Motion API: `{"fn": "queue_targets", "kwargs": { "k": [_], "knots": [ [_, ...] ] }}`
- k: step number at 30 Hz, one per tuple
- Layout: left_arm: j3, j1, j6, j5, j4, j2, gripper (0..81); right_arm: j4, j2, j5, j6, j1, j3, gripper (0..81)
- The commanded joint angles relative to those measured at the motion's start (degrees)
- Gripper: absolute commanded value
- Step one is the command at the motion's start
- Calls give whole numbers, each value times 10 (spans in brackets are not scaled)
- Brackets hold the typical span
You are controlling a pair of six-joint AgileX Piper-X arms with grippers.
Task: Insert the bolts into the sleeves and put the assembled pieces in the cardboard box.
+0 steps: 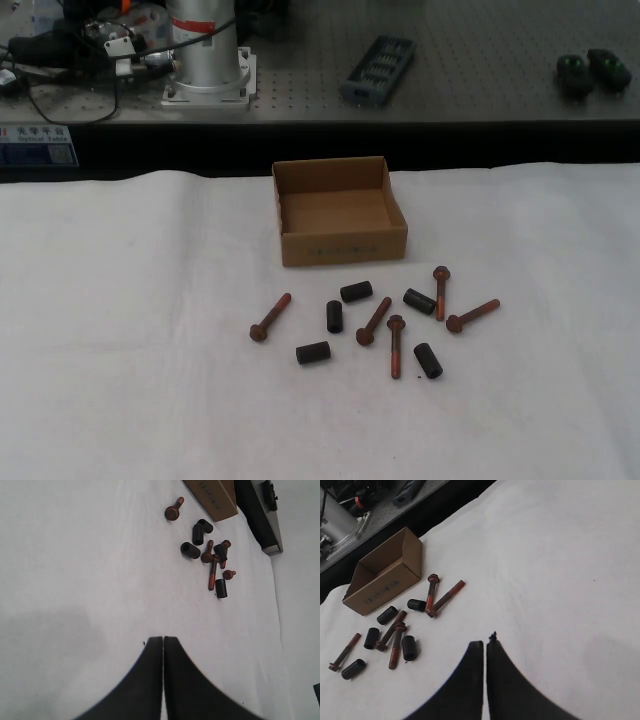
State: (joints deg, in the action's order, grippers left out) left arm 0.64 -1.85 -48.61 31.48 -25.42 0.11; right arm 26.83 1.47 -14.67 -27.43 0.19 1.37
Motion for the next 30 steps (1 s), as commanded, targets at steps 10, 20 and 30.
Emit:
{"fn": "queue_targets", "kwargs": {
  "k": [10, 20, 30],
  "knots": [
    [-6, 0, 41, -10, 11, -1, 7, -45, 281, -119, 195, 1, 120, 29],
    [-6, 0, 43, -30, 11, -1, 7, -45, 670, -137, 541, 26, 349, 180],
    [-6, 0, 43, -45, 11, -1, 7, -59, 884, -67, 823, 98, 535, 279]
  ]
}}
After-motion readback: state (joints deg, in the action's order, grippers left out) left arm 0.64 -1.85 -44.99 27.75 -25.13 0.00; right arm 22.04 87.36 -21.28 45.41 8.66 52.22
